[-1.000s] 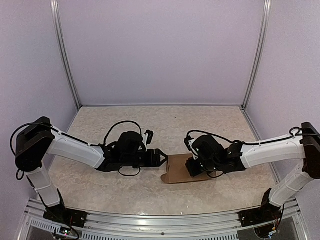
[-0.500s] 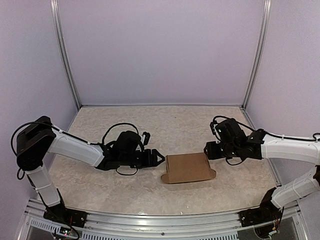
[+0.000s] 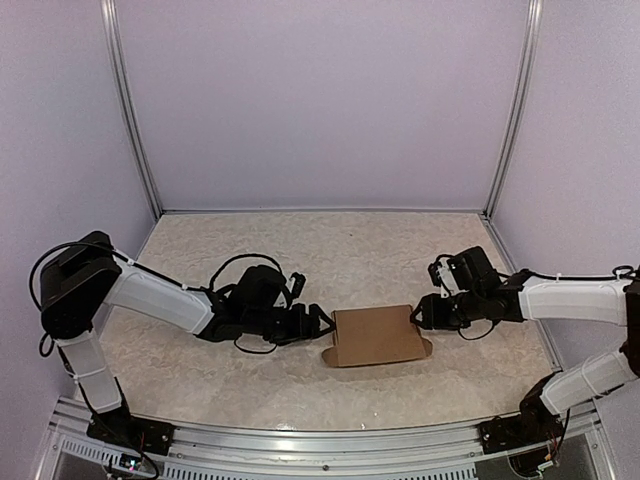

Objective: Fold the paper box

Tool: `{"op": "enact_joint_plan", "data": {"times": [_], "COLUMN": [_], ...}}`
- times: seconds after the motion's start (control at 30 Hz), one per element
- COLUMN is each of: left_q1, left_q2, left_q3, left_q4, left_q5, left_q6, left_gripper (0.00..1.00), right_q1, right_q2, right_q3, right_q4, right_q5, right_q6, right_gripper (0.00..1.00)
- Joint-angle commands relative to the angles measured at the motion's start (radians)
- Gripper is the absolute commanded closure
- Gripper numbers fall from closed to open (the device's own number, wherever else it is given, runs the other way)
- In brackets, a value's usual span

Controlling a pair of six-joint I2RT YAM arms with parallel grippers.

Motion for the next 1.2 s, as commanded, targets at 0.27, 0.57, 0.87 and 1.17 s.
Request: {"op": "enact_joint_plan", "data": {"times": [0.27,0.57,0.87,1.17], "left_q1": [0.008,0.011,0.034,0.059], "left_q2": [0.056,0.062,0.009,-0.060], "left_q3": [0.012,-0.010,-0.112,-0.214], "left_q4": [0.039,0.075,0.133,0.217], "left_q5": [0.067,0.077,0.064,0.079], "left_q6": [-0.059,-0.082,-0.128,-0.180], "left_gripper": [0.06,0.04,0.02,0.01], "right_q1": [-0.059,-0.059,-0.047,-0.008], "right_q2": [0.059,0.078,0.111,0.167], "right_q3": [-0.060,-0.092,-0.121,-0.118], "right_q4": [0.126,0.175,0.277,0.374], "right_q5": [-0.149,-0.206,-0.291,-0.330], "right_q6": [0.036,0.041,0.090,0.142], "right_gripper": [0.68,0.86,0.96,0.97]}}
